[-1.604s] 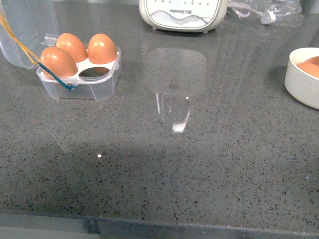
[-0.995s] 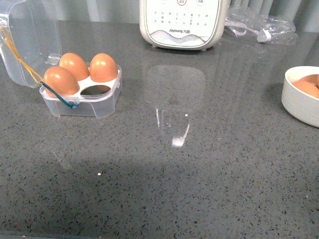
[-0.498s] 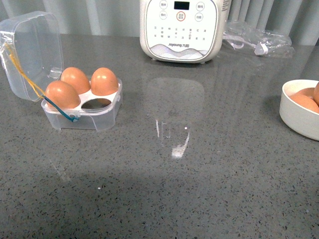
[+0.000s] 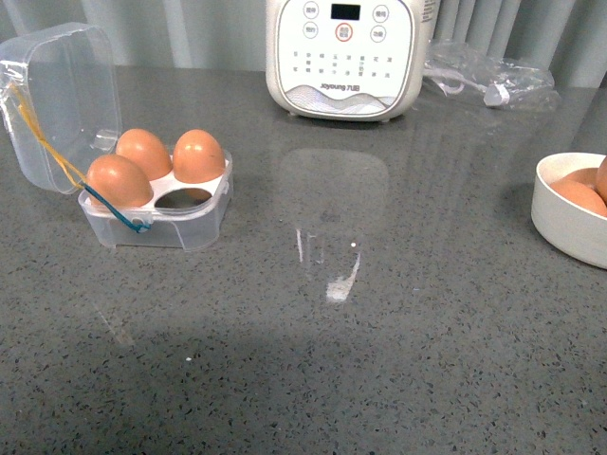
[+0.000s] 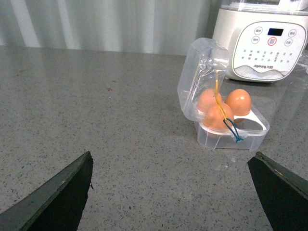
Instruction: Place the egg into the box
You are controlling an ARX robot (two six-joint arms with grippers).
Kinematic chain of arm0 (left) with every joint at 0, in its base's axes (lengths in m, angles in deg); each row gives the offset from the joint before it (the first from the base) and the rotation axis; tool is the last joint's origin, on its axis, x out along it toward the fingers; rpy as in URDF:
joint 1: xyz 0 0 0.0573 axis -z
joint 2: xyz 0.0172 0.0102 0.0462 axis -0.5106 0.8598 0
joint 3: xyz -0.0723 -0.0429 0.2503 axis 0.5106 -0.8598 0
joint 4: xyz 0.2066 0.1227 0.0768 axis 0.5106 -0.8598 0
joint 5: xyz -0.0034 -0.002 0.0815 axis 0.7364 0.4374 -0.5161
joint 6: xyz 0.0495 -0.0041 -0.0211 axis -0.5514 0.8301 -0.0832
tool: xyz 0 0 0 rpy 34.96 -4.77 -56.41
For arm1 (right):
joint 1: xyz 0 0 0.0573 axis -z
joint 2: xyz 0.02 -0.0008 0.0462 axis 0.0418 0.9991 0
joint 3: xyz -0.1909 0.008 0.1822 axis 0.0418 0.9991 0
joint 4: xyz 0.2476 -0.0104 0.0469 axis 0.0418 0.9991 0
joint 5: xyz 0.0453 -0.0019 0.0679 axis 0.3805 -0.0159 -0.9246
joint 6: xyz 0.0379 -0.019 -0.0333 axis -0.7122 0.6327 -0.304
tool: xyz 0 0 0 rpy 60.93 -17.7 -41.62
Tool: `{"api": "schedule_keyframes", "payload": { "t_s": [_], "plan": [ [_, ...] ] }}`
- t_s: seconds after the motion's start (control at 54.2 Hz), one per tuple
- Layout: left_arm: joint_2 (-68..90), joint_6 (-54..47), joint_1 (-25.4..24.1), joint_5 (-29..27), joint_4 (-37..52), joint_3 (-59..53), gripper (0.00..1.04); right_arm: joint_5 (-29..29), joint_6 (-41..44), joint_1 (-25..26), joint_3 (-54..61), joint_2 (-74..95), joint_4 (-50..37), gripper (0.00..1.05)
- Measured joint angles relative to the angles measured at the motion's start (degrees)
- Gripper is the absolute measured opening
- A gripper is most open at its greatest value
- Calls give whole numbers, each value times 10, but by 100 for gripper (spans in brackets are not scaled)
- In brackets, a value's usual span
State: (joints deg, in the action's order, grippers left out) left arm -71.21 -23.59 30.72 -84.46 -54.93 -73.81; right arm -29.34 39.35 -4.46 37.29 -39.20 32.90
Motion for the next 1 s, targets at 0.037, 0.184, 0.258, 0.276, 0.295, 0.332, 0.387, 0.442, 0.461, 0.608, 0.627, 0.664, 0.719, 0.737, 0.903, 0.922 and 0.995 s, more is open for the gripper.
{"api": "schedule_keyframes", "payload": {
  "t_s": [0.037,0.184,0.258,0.276,0.295,0.332,0.387,0.442,0.461,0.608,0.627,0.664,0.719,0.737,0.903,0.922,0.995],
  "plan": [
    [0,0,0,0,0,0,98,30,-57,-7,-9,32,15,98],
    [0,0,0,0,0,0,98,25,-184,-32,-19,153,-58,98],
    [0,0,0,0,0,0,98,9,-172,-49,-31,191,-106,98],
    [0,0,0,0,0,0,98,6,-168,-50,-34,198,-114,98],
    [0,0,0,0,0,0,98,-1,-159,-55,-40,212,-130,98],
    [0,0,0,0,0,0,98,-16,-144,-61,-55,241,-155,98],
    [0,0,0,0,0,0,98,-29,-115,-66,-72,280,-186,98],
    [0,0,0,0,0,0,98,-42,-90,-68,-88,318,-209,98],
    [0,0,0,0,0,0,98,-44,-85,-68,-91,326,-212,98],
    [0,0,0,0,0,0,98,-38,-12,-73,-137,424,-243,98],
    [0,0,0,0,0,0,98,-37,-3,-72,-144,439,-248,98],
    [0,0,0,0,0,0,98,-37,10,-71,-155,458,-258,98],
    [0,0,0,0,0,0,98,-39,26,-64,-168,489,-274,98],
    [0,0,0,0,0,0,98,-43,33,-60,-174,501,-282,98],
    [0,0,0,0,0,0,98,-64,49,-33,-183,553,-308,98],
    [0,0,0,0,0,0,98,-69,50,-27,-184,562,-314,98],
    [0,0,0,0,0,0,98,-89,50,-13,-185,585,-336,98]
  ]
}}
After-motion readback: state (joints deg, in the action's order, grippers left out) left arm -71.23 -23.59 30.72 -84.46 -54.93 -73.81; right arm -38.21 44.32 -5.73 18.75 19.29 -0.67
